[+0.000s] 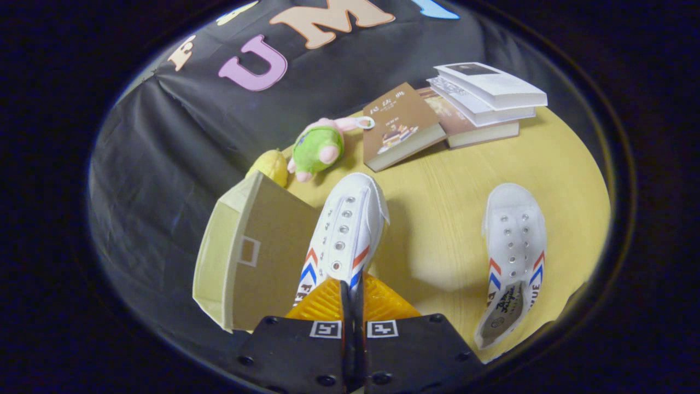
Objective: Open the storage box then place both shoes into the box .Put the left shoe in first, then the right shoe, with the right side of both shoes facing outward in a uniform manner.
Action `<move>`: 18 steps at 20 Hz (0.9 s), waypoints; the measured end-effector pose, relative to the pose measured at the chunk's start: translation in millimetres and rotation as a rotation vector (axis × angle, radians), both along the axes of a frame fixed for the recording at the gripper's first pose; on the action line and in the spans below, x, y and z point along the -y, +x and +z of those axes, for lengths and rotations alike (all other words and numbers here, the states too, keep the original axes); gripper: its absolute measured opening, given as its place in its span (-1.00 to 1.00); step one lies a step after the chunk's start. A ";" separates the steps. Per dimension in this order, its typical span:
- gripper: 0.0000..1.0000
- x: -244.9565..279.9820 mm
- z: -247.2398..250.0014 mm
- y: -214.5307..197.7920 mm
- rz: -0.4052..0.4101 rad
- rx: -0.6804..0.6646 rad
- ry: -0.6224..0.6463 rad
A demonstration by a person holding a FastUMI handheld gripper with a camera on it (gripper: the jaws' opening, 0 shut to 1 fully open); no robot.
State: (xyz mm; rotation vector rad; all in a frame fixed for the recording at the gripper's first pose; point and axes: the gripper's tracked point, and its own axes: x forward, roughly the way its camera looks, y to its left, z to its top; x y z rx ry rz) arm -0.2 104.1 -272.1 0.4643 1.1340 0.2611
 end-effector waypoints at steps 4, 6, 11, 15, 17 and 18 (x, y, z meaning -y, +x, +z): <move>-0.94 -12.0 42.8 23.7 -0.002 0.086 0.003; -0.94 -24.6 64.7 32.6 0.002 0.121 0.016; -0.94 -50.7 102.2 43.6 0.000 0.174 0.026; -0.94 -80.4 111.0 44.7 0.021 0.176 0.031; -0.94 -98.7 111.6 42.7 0.039 0.170 0.034; -0.94 -109.7 111.1 41.7 0.046 0.168 0.037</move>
